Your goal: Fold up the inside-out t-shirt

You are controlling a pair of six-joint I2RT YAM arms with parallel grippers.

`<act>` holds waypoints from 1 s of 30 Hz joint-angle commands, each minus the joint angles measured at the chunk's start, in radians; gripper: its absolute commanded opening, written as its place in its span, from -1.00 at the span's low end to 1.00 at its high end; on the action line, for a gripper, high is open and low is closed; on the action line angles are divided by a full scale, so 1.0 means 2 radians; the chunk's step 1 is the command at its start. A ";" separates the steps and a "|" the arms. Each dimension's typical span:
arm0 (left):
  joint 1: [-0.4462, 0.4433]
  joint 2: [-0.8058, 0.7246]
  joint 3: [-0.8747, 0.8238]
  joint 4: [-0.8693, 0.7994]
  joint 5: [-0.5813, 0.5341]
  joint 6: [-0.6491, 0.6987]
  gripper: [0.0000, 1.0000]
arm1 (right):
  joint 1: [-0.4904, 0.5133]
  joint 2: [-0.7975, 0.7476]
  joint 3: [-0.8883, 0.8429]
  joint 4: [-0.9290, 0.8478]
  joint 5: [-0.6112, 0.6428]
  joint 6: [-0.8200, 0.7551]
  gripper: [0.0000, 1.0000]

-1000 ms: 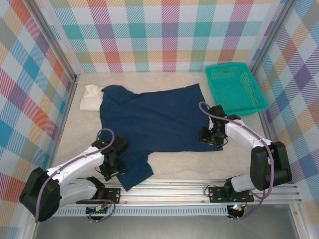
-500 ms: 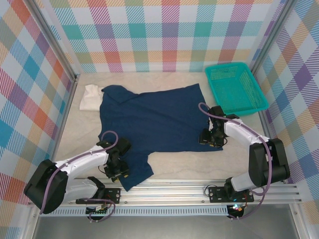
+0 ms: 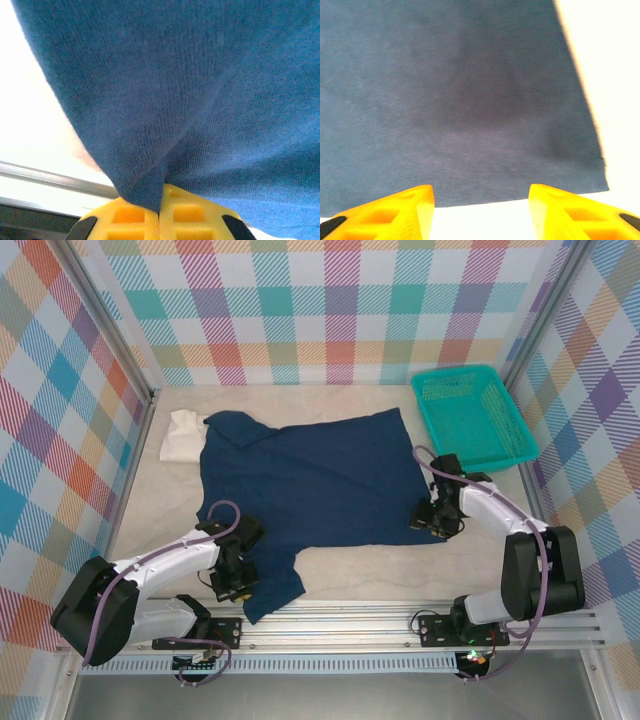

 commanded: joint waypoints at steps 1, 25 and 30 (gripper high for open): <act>-0.004 -0.006 0.013 0.003 -0.020 0.011 -0.96 | -0.031 -0.023 -0.020 -0.001 0.005 0.017 0.07; 0.003 -0.030 0.047 -0.021 -0.022 0.036 -1.00 | -0.074 0.056 -0.020 0.026 0.004 0.016 -0.41; 0.009 -0.044 0.061 -0.042 -0.020 0.039 -1.00 | -0.074 0.041 -0.024 0.023 0.005 0.013 -0.68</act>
